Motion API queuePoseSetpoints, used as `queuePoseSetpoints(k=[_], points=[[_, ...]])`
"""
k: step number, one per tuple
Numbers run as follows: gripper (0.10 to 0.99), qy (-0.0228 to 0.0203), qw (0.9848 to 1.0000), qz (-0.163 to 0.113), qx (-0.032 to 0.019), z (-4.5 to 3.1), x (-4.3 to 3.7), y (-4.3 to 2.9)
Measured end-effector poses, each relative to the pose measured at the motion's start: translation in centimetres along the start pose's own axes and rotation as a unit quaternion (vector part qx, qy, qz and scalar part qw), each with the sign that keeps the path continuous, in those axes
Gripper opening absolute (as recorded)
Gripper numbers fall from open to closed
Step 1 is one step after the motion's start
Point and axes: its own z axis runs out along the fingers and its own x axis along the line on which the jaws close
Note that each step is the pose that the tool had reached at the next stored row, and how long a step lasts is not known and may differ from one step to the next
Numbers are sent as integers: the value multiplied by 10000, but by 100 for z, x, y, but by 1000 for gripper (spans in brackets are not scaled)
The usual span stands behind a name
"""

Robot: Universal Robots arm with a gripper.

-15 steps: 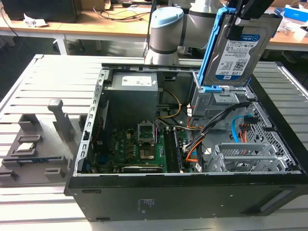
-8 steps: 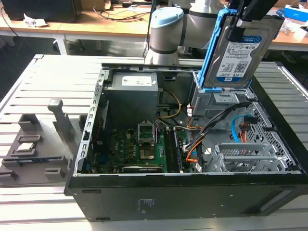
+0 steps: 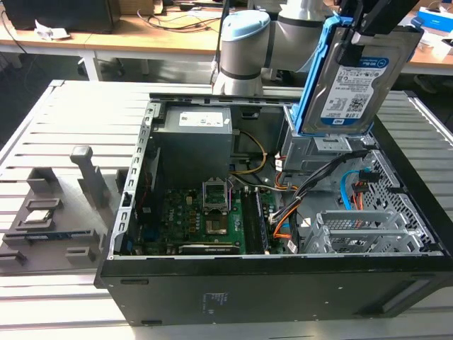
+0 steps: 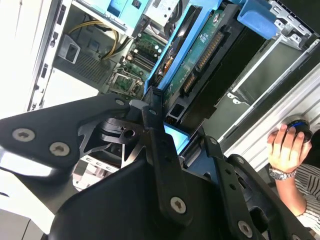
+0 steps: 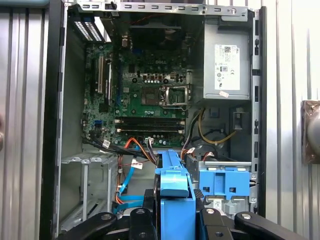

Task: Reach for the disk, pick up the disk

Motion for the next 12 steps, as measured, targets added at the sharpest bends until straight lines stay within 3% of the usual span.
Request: queuePoseSetpoints(k=[12], points=[[365, 0, 10000, 0, 0, 1, 163, 1]])
